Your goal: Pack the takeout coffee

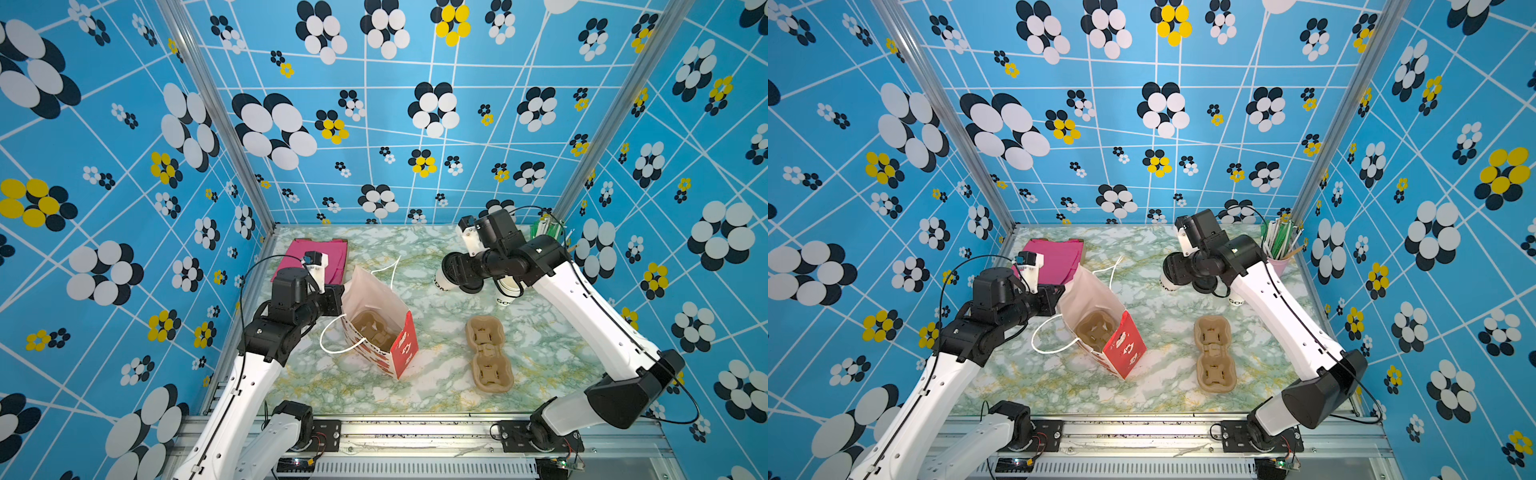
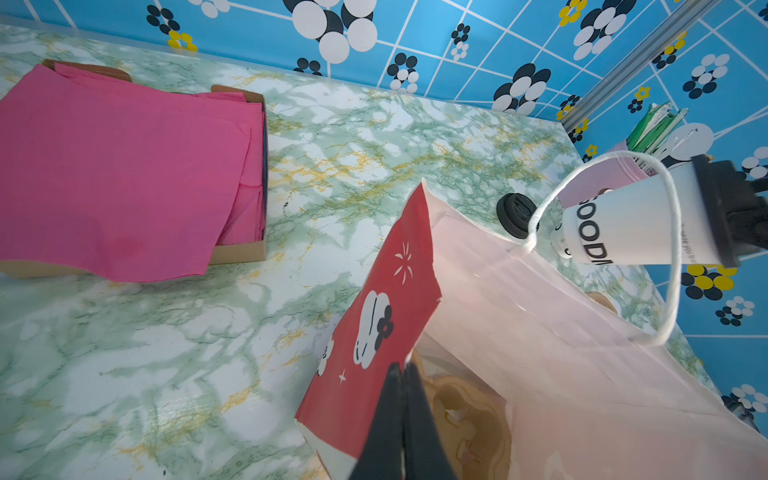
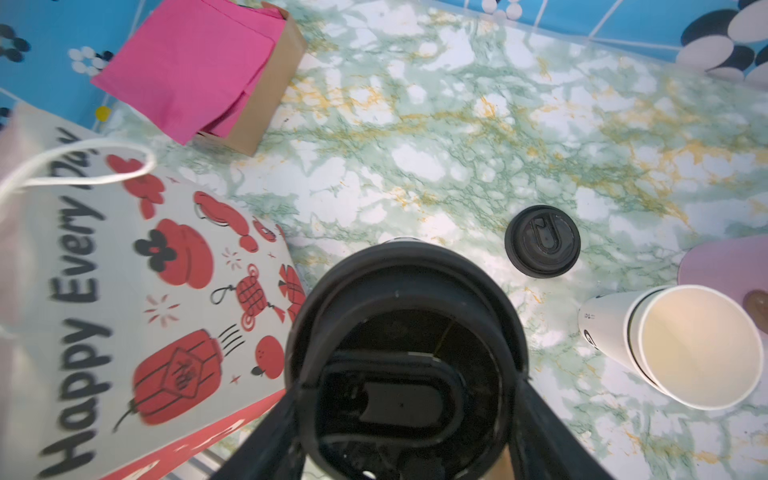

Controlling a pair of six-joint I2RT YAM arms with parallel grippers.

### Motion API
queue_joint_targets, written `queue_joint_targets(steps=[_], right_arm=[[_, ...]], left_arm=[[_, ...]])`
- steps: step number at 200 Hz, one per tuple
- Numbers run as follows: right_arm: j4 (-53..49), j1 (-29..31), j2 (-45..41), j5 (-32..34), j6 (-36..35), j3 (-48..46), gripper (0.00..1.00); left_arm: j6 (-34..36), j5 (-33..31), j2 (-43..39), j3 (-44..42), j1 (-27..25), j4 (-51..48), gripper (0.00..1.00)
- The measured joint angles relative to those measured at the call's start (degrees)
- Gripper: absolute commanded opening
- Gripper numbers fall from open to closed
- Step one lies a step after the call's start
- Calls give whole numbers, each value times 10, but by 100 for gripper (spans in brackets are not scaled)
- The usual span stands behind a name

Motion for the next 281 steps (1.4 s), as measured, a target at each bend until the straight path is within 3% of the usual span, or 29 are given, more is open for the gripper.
queue_joint_targets(steps=[82, 156, 207, 281], right_arm=[[-41, 80, -31, -78, -9, 140, 58], [-69, 194, 38, -101, -24, 246, 58], [-85, 242, 108, -89, -37, 260, 58], [-141, 293, 225, -8, -55, 325, 58]], left_arm=[[-5, 2, 0, 0, 0, 1, 0], [-9, 2, 0, 0, -4, 1, 0], [-9, 2, 0, 0, -4, 1, 0], [-9, 2, 0, 0, -4, 1, 0]])
